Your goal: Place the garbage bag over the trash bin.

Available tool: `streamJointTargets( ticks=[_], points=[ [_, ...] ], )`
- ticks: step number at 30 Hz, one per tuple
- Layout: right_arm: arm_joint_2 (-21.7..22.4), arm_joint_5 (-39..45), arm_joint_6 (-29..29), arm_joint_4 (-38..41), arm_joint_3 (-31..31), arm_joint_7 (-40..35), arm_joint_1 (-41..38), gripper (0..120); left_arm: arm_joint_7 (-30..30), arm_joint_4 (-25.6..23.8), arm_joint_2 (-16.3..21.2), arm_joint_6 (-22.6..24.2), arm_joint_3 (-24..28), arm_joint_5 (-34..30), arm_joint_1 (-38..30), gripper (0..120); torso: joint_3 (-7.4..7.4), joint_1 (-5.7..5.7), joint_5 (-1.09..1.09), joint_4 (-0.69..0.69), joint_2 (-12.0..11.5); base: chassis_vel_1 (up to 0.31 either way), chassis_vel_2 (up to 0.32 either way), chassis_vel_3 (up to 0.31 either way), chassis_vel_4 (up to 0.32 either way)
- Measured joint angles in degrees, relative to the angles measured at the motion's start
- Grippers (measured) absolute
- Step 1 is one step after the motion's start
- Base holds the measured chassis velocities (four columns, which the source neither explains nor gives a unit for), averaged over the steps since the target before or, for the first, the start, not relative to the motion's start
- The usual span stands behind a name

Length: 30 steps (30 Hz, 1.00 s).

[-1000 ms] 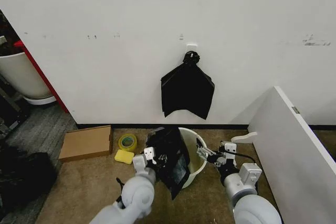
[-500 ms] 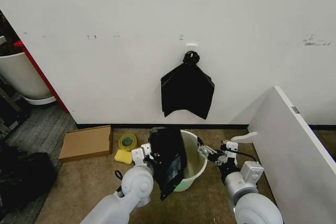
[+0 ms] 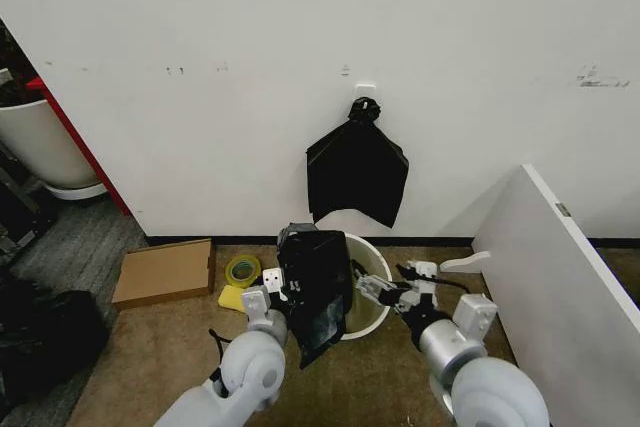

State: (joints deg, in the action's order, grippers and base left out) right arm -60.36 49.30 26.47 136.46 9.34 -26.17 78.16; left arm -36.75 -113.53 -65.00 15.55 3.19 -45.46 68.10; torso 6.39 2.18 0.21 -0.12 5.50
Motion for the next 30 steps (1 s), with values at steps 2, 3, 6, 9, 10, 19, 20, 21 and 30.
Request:
streamJointTargets(
  ticks=[2,3,6,9,10,19,20,21,30],
  points=[
    [1.0,0.0,1.0,-0.6,-0.7,1.4,-1.9,100,1.8,-0.4,0.5,-0.7,-0.2,2.4,1.2,5,0.00,0.00,-0.01,0.01,0.0,0.000,0.000,0.000,0.000],
    [1.6,0.1,1.5,-0.9,-1.1,1.9,-2.8,100,2.4,-0.7,0.8,-0.9,-0.4,3.4,1.8,5,0.00,0.00,-0.01,-0.02,0.0,0.000,0.000,0.000,0.000],
    [2.8,0.3,2.5,-2.1,-1.9,2.7,-4.8,100,3.4,-1.5,1.3,-1.3,-0.7,4.8,2.9,5,0.00,0.00,0.01,0.01,0.0,0.000,0.000,0.000,0.000],
    [3.8,1.6,4.0,-4.4,-2.6,3.2,-7.5,100,4.5,-2.4,1.7,-1.9,-1.0,5.9,4.0,5,0.00,0.00,0.01,-0.01,0.0,0.000,0.000,0.000,0.000],
    [3.9,2.9,4.7,-5.1,-2.7,3.1,-8.5,100,4.9,-2.7,1.9,-2.1,-1.1,6.3,4.2,5,0.00,0.00,-0.01,-0.01,0.0,0.000,0.000,0.000,0.000],
    [3.7,6.4,6.0,-9.8,-4.1,2.1,-12.5,78,6.8,-4.2,2.9,-2.8,-1.4,8.0,5.8,5,0.00,0.00,0.00,-0.01,0.0,0.000,0.000,0.000,0.000],
    [3.7,6.4,6.0,-9.8,-4.1,2.1,-12.5,78,6.8,-4.2,2.9,-2.8,-1.4,8.0,5.8,5,0.00,0.00,0.00,-0.01,0.0,0.000,0.000,0.000,0.000],
    [3.8,6.4,6.0,-10.1,-4.1,2.2,-12.7,73,7.0,-4.3,2.9,-2.9,-1.4,8.1,6.0,5,0.00,0.00,0.00,0.00,0.0,0.000,0.000,0.000,0.000],
    [4.0,6.6,5.6,-10.2,-3.9,2.1,-12.1,39,7.2,-4.2,3.0,-3.3,-1.1,8.4,6.2,5,0.00,0.00,0.00,-0.01,0.0,0.000,0.000,0.000,0.000]
  ],
)
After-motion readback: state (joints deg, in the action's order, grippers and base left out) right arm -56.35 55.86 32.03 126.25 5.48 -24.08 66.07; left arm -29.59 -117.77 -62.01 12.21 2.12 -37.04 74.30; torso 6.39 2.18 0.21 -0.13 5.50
